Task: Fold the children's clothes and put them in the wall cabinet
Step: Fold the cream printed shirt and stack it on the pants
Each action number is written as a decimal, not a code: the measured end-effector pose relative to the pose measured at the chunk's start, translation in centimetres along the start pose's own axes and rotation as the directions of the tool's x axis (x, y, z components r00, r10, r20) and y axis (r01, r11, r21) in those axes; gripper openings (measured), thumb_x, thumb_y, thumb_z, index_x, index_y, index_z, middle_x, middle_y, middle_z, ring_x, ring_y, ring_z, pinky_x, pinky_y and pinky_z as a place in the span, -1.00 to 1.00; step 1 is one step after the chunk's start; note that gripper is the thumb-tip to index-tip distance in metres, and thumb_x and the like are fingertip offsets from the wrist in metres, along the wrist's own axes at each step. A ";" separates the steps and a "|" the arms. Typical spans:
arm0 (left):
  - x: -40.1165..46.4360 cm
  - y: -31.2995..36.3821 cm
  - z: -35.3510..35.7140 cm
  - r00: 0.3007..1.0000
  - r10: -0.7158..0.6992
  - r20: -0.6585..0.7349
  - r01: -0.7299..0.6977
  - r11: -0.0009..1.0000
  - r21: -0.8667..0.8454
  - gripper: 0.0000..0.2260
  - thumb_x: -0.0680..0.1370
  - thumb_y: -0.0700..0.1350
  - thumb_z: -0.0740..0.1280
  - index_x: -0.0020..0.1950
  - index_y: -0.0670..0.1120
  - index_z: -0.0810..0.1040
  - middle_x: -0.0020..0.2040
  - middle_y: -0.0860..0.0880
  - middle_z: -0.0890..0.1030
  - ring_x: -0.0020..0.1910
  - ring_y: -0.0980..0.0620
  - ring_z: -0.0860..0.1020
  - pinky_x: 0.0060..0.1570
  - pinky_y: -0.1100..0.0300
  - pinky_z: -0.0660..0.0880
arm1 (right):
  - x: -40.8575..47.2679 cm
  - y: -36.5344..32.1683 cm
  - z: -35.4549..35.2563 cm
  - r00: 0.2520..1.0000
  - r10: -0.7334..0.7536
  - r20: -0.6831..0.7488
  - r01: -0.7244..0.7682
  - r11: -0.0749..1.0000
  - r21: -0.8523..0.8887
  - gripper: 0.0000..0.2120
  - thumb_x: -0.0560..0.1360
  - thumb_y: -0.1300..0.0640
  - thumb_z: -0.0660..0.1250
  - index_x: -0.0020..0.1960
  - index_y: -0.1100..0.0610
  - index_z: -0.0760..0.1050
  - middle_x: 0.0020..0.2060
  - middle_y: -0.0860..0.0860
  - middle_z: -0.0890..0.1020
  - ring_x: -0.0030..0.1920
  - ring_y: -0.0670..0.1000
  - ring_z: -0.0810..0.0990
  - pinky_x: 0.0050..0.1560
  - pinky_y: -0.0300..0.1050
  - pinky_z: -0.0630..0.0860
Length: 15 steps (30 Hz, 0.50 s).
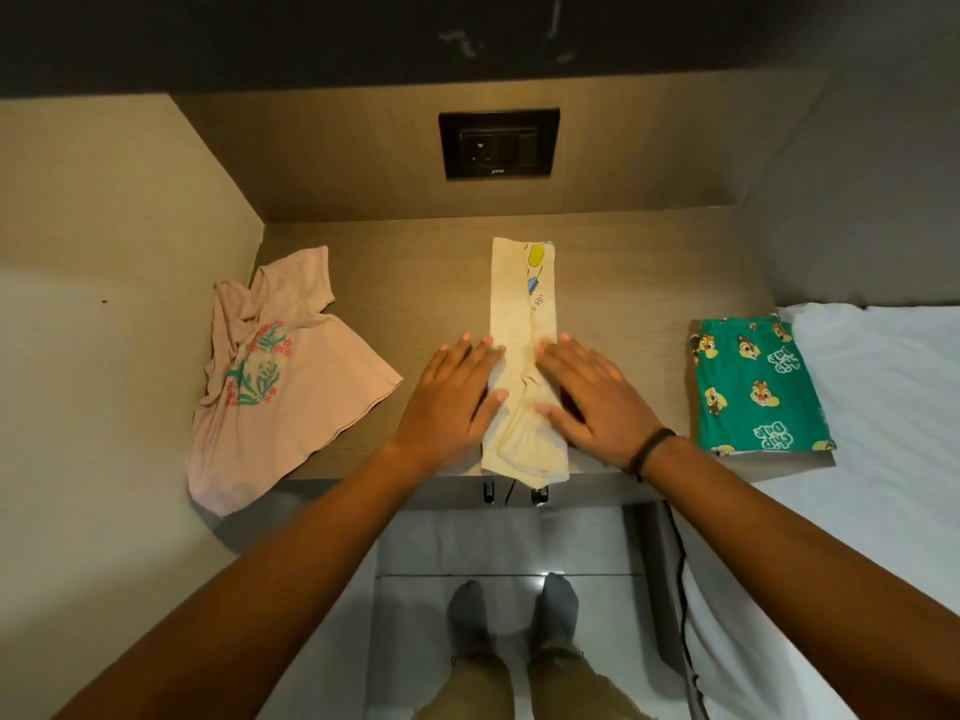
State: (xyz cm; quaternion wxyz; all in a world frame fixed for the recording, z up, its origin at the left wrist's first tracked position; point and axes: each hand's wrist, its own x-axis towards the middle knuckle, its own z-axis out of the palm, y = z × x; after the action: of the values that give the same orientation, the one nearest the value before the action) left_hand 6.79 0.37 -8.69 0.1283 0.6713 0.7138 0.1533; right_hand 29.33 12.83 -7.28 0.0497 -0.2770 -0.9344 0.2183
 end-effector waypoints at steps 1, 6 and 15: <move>-1.7 -0.3 -0.3 0.995 0.100 -0.008 -0.100 0.995 -0.015 -0.44 0.74 0.23 0.07 0.69 0.00 0.25 0.68 -0.03 0.28 0.70 -0.06 0.13 0.66 -0.10 0.07 | -2.0 -0.3 0.0 0.996 -0.090 0.028 0.090 0.996 -0.008 -0.24 0.61 -0.39 0.08 0.65 0.04 0.15 0.62 0.06 0.24 0.63 0.06 0.11 0.57 0.10 0.07; -7.3 -1.0 0.8 0.941 0.333 0.063 -0.339 0.923 0.185 -0.41 0.68 0.31 0.23 0.61 0.01 0.41 0.61 -0.04 0.40 0.62 -0.10 0.32 0.58 -0.07 0.25 | -7.6 -0.3 3.1 0.965 -0.257 0.047 0.261 0.949 -0.175 -0.39 0.63 -0.20 0.24 0.58 0.08 0.32 0.56 0.09 0.35 0.57 0.13 0.28 0.53 0.12 0.28; -7.6 3.8 0.5 0.882 0.002 -0.471 -0.176 0.929 -0.327 -0.85 0.65 0.01 0.41 0.11 -0.04 0.66 0.02 0.07 0.67 0.05 0.09 0.60 -0.04 0.06 0.59 | -7.1 -5.2 -1.0 0.943 0.105 -0.317 0.052 0.891 0.452 -0.73 0.63 -0.04 0.30 0.28 0.02 0.40 0.05 -0.08 0.64 -0.01 -0.12 0.65 -0.15 -0.12 0.64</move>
State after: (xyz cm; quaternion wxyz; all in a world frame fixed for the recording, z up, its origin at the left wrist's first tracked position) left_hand 10.98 -6.99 -7.85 0.0679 0.6127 0.6510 0.4428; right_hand 32.98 5.49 -3.88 0.2668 -0.3033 -0.8316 0.3812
